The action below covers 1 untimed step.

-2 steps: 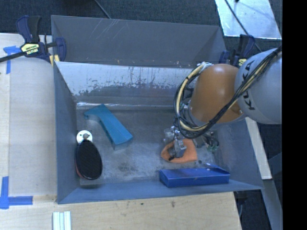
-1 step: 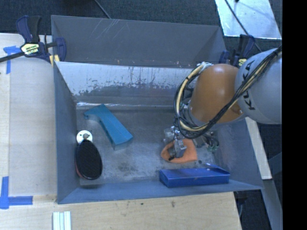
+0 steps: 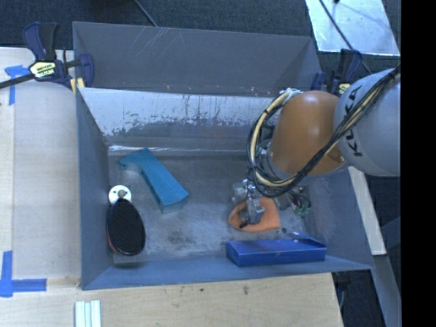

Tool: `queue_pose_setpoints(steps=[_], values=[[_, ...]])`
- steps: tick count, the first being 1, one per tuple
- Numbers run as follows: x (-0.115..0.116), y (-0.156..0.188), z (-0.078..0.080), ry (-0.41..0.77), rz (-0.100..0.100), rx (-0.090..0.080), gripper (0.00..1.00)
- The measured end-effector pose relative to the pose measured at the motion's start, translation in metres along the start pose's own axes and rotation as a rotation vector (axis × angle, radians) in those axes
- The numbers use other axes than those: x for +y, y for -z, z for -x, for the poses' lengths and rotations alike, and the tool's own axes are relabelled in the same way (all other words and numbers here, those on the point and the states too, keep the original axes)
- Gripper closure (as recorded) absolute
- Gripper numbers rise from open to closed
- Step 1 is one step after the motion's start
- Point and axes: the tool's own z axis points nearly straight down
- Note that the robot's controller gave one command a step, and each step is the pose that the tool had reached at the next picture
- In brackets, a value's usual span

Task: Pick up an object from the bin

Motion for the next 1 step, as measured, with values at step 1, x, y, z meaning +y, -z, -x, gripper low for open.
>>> queue_pose_setpoints(steps=[1], values=[[0.0,0.0,0.0,0.0,0.0,0.0,1.0]])
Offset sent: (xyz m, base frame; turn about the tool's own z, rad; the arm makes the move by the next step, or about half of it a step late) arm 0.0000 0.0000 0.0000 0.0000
